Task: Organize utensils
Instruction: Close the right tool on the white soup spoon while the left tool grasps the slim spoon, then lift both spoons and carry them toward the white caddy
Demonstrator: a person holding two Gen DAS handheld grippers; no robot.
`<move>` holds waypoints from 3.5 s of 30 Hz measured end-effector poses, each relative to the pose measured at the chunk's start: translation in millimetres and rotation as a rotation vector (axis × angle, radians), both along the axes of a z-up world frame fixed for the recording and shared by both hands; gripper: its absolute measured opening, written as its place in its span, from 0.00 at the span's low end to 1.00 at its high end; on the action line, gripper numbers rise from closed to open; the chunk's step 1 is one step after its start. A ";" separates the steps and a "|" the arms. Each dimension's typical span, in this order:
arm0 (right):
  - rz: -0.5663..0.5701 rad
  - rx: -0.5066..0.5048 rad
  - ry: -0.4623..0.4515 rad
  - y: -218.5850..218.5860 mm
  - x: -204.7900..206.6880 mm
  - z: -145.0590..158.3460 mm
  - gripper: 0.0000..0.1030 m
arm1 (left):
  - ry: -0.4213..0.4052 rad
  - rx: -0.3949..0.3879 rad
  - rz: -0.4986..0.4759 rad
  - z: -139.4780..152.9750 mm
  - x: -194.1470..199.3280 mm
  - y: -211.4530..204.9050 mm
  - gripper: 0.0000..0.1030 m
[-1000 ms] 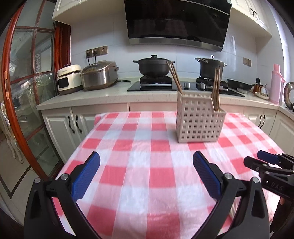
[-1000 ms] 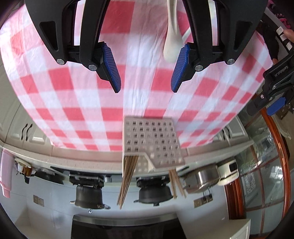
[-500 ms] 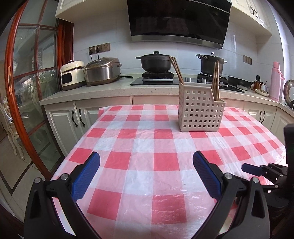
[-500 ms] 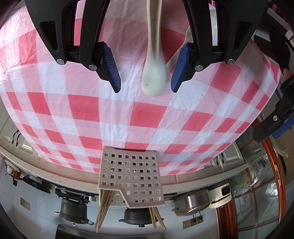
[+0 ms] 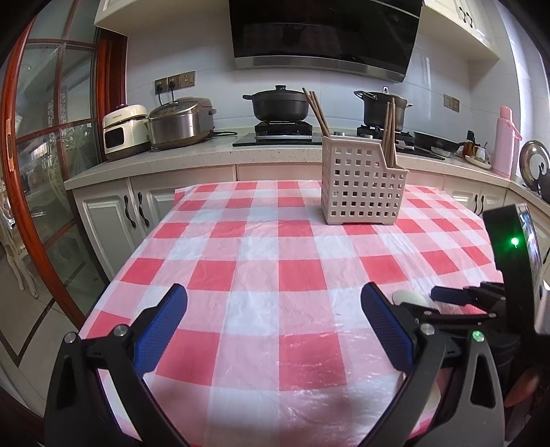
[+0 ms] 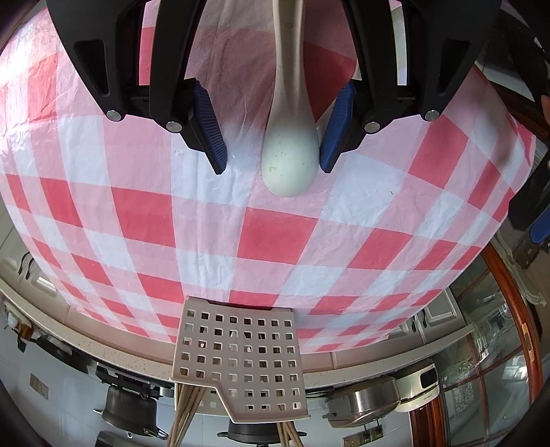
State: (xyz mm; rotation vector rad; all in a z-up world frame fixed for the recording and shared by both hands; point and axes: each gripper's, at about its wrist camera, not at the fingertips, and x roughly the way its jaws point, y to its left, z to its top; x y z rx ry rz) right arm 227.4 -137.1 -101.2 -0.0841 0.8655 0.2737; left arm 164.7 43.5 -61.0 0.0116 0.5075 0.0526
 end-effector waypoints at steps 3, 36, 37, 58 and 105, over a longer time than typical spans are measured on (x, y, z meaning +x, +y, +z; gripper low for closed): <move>-0.013 0.010 -0.005 -3.9 -0.8 1.2 0.34 | 0.009 0.004 -0.016 -2.1 -2.8 -5.1 0.95; -0.166 0.164 -0.257 -117.3 -90.0 50.7 0.34 | 0.259 0.127 -0.350 -35.1 27.6 -124.5 0.64; -0.168 0.167 -0.257 -118.0 -90.4 50.5 0.34 | 0.269 0.135 -0.357 -37.2 30.4 -128.1 0.59; -0.177 0.167 -0.245 -118.1 -92.0 45.2 0.34 | 0.368 0.119 -0.365 -54.7 60.3 -142.7 0.30; -0.140 0.067 -0.334 -84.3 -103.9 65.8 0.33 | 0.123 -0.067 -0.271 15.7 18.8 -76.3 0.10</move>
